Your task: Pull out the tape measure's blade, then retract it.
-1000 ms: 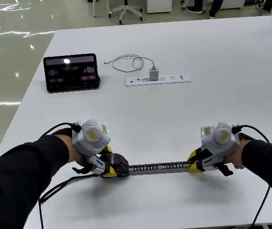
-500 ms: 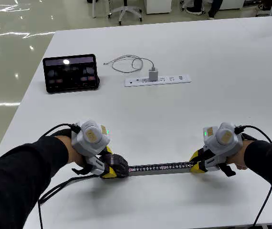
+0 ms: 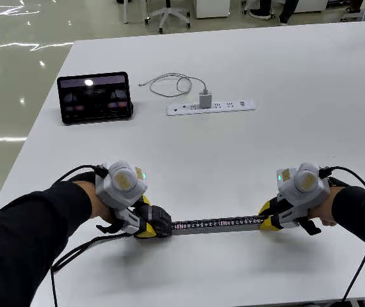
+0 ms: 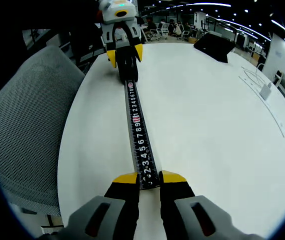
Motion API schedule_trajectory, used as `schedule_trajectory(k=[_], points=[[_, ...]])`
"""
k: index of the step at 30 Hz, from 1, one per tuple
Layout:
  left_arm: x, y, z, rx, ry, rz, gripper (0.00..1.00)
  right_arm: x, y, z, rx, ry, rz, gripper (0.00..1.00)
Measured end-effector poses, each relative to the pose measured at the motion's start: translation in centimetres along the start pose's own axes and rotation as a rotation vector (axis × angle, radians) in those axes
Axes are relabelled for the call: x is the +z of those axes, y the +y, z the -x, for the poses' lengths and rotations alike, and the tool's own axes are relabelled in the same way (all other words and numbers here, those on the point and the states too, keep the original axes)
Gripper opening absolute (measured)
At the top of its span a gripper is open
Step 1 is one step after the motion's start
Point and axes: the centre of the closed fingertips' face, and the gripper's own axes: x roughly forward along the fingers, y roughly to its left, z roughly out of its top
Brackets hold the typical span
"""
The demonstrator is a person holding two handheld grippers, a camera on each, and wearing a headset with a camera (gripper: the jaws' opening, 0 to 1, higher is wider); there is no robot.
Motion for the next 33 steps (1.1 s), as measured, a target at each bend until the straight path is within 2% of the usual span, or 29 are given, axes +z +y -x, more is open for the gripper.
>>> schedule_trajectory(k=[16,33], points=[[0.0,0.03,-0.05,0.002,0.002,0.002,0.33,-0.86,-0.13,0.35,-0.006,0.006,-0.004,0.1],[0.02,-0.02,-0.08,0.004,0.002,0.0,0.33,-0.95,-0.12,0.51,-0.009,0.011,-0.015,0.11]])
